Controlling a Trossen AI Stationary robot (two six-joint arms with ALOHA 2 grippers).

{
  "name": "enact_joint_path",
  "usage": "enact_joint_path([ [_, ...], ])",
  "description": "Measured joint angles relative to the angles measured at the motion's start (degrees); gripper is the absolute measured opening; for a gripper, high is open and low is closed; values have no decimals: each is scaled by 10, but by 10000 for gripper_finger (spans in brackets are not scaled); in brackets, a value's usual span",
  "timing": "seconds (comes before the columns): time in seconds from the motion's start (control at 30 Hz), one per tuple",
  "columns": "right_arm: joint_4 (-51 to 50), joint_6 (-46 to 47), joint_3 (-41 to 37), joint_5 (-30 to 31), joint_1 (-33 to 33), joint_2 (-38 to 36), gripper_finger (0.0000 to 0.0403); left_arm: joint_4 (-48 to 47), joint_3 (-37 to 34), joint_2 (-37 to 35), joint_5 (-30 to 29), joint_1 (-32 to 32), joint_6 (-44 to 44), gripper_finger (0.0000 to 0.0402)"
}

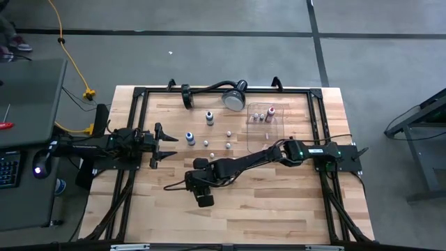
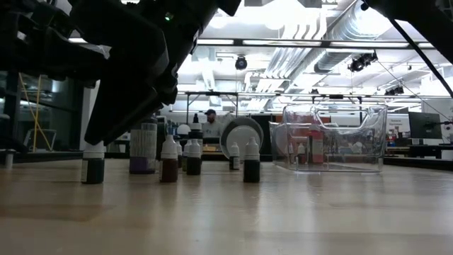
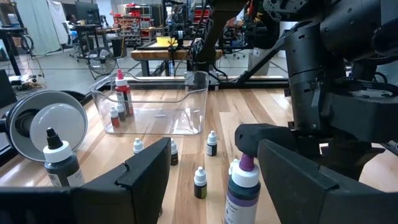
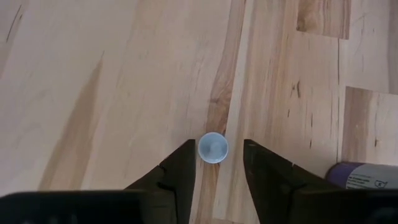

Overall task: Pick & Place food coloring
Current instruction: Put the small blue food coloring bottle into the transparent bin

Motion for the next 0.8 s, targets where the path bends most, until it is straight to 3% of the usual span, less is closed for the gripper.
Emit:
enact_joint_path([
  [0.8,2,0,0,-26,0,0,7,0,0,0,0,0,0,239],
])
